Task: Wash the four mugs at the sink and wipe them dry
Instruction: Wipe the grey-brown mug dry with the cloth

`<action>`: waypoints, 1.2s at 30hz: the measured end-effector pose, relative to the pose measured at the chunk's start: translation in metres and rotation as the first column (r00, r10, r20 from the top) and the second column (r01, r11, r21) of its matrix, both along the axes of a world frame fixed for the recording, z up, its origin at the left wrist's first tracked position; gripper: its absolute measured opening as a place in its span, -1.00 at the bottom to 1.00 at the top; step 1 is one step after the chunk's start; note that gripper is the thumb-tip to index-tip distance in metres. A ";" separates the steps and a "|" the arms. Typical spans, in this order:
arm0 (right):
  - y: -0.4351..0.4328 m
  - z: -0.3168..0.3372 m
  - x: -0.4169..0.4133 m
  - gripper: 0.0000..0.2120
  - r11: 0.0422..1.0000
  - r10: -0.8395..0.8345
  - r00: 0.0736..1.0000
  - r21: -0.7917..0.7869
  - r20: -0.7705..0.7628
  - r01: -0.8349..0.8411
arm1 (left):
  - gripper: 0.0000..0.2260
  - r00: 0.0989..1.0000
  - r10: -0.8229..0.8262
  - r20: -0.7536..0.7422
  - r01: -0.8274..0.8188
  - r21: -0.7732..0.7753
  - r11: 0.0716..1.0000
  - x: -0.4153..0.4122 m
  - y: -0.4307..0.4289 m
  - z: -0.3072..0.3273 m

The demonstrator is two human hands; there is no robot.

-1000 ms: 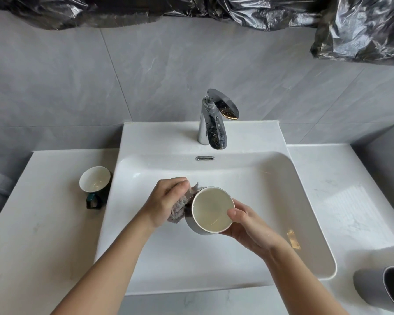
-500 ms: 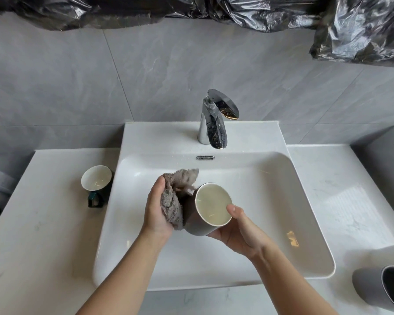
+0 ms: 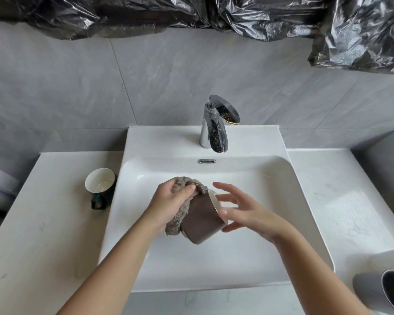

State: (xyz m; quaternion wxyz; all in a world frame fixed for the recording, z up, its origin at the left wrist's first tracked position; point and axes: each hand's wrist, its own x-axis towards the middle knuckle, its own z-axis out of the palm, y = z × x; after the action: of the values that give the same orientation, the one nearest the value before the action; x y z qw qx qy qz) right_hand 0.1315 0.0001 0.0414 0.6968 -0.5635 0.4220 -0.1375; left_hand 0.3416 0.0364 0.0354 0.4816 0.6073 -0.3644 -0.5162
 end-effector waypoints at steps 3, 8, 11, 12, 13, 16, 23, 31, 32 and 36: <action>0.002 0.001 0.014 -0.40 0.999 0.028 0.996 -0.042 -0.086 -0.032 | -0.94 0.999 -0.029 0.031 0.025 0.110 0.994 -0.005 -0.007 0.004; 0.006 -0.016 0.006 -0.29 0.997 -0.039 0.999 0.062 -0.006 0.039 | -0.79 0.987 0.054 -0.150 -0.029 0.169 0.985 -0.011 -0.006 0.008; 0.012 -0.023 -0.004 -0.13 0.974 -0.139 0.976 0.204 0.170 0.103 | -0.78 0.953 0.229 -0.200 -0.200 0.153 0.968 0.003 0.001 0.011; 0.014 -0.023 -0.006 -0.09 0.963 -0.185 0.955 0.234 0.231 0.130 | -0.75 0.945 0.276 -0.177 -0.250 0.158 0.955 0.009 0.004 0.010; 0.015 -0.023 -0.007 -0.09 0.958 -0.223 0.936 0.240 0.272 0.159 | -0.70 0.945 0.287 -0.158 -0.259 0.176 0.950 0.011 0.008 0.008; 0.017 -0.022 0.000 -0.23 0.965 -0.254 0.931 0.136 0.262 0.226 | -0.55 0.965 0.197 -0.171 -0.153 0.241 0.958 -0.005 0.013 0.006; 0.019 -0.015 0.009 -0.32 0.970 -0.243 0.951 0.040 0.191 0.240 | -0.61 0.990 0.137 0.019 -0.137 0.006 0.991 -0.029 0.018 0.002; 0.027 -0.020 0.011 -0.34 0.916 -0.373 0.910 0.228 0.180 0.330 | -0.60 0.968 0.174 0.182 -0.120 -0.275 0.954 -0.045 0.031 0.001; 0.028 -0.020 0.011 -0.34 0.907 -0.386 0.907 0.250 0.169 0.339 | -0.62 0.960 0.184 0.210 -0.114 -0.307 0.945 -0.047 0.032 -0.001; 0.028 -0.018 0.014 -0.35 0.868 -0.443 0.887 0.311 0.133 0.387 | -0.63 0.904 0.217 0.367 -0.033 -0.449 0.893 -0.044 0.029 -0.007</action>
State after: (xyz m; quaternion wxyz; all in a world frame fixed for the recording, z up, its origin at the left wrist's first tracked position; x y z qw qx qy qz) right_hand 0.1453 0.0280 0.0238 0.7608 -0.3400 0.4763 -0.2805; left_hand 0.2972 0.0655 0.0280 0.5503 0.6019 -0.5212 -0.2515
